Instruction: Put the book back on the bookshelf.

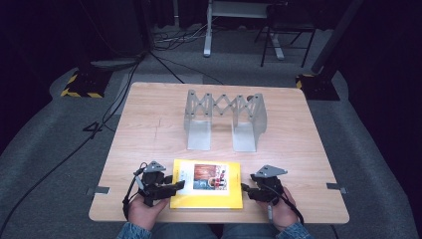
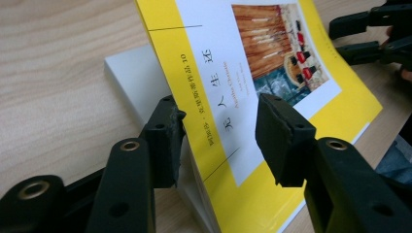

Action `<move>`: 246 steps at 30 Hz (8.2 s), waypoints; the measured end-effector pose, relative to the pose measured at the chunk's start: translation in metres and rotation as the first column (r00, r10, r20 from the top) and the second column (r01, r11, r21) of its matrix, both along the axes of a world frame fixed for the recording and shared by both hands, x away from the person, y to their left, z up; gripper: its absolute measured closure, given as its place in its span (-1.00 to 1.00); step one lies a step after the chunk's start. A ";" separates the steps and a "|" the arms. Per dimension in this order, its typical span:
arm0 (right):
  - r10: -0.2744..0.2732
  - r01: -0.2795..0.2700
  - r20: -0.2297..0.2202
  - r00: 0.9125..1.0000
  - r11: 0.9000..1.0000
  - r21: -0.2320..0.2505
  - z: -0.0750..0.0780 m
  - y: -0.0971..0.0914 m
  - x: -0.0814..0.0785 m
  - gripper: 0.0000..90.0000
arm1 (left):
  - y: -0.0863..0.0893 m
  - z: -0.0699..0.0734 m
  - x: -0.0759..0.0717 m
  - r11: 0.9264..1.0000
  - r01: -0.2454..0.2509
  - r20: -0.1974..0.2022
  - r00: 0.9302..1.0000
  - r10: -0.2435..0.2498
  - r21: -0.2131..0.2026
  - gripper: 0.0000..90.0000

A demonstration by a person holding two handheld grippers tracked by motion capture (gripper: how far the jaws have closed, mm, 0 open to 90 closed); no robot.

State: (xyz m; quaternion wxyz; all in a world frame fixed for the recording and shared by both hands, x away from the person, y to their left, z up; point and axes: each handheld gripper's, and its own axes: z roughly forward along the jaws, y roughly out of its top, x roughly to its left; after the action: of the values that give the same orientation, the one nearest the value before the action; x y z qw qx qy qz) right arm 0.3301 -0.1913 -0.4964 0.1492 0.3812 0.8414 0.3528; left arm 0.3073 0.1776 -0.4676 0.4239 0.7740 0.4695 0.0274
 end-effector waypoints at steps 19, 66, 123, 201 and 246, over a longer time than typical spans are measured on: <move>0.003 -0.003 -0.002 1.000 1.000 -0.010 0.001 0.002 0.001 0.08 | -0.001 -0.012 0.013 0.999 -0.015 -0.046 0.999 0.013 -0.047 0.17; 0.091 -0.104 0.162 0.983 0.992 0.069 0.035 0.008 -0.052 -0.37 | -0.015 0.061 0.008 0.992 0.085 0.055 0.995 -0.081 -0.089 0.94; 0.200 -0.065 0.440 0.875 0.951 -0.302 -0.003 0.089 -0.054 -0.51 | -0.043 0.077 0.020 0.980 0.166 0.006 0.986 -0.166 -0.107 0.94; 0.000 -0.010 0.518 0.855 1.000 0.016 0.122 0.002 -0.039 0.70 | 0.079 -0.018 0.029 0.945 -0.281 0.075 0.959 0.272 0.169 0.23; -0.296 0.176 0.383 0.875 0.932 0.318 0.131 -0.005 0.059 0.70 | 0.064 -0.036 0.034 0.935 -0.231 0.184 0.965 0.186 0.269 0.09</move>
State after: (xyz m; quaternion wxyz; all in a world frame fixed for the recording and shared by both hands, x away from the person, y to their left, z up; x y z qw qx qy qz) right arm 0.3895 -0.1962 -0.3655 0.3170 0.4127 0.6782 0.5189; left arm 0.3413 0.2412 -0.5033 0.3366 0.7687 0.5055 0.2006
